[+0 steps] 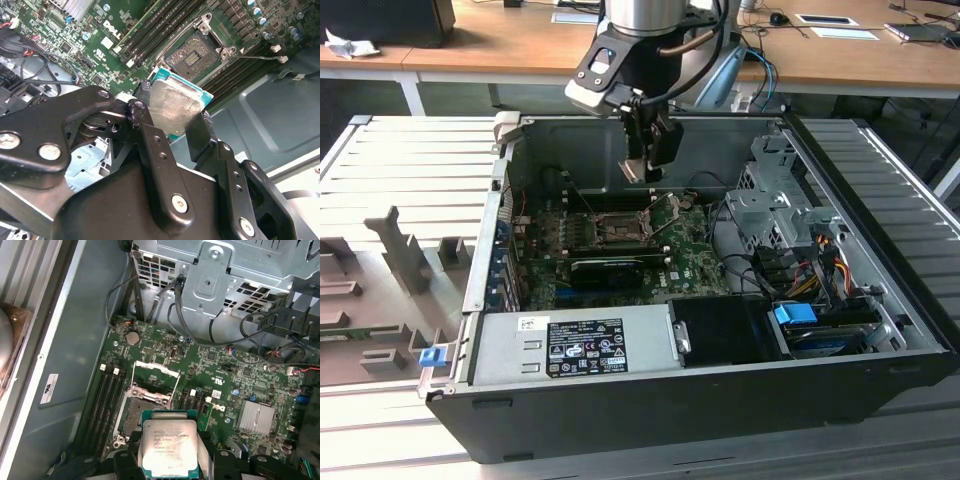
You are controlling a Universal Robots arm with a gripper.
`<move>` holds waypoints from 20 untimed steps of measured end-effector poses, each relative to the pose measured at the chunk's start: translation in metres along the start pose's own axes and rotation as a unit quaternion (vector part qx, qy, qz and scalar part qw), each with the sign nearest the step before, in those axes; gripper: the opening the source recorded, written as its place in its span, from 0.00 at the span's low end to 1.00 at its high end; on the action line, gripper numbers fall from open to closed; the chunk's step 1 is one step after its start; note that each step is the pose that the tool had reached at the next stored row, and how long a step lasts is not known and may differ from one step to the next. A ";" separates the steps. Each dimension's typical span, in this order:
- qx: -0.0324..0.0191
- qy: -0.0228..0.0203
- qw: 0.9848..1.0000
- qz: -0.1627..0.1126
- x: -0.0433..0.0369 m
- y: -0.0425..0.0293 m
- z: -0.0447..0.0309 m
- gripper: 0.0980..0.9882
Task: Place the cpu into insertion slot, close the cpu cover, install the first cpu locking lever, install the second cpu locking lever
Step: 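Place the cpu into insertion slot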
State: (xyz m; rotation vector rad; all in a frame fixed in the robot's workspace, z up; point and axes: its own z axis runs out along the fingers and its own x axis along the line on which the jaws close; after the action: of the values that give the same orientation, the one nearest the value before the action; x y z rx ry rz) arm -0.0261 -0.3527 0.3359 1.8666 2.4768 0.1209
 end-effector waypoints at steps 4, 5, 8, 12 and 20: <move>0.001 0.000 1.000 0.002 -0.0001 -0.0007 0.0068 0.48; 0.001 0.000 1.000 0.004 -0.0001 -0.0008 0.0085 0.48; 0.000 -0.001 1.000 0.013 -0.0002 -0.0008 0.0099 0.48; 0.000 -0.003 0.999 0.038 -0.0002 -0.0011 0.0121 0.48; 0.000 -0.004 0.999 0.043 -0.0003 -0.0017 0.0198 0.48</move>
State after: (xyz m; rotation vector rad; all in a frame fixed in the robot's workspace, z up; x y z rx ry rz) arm -0.0261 -0.3527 0.3161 1.9703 2.3922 0.1169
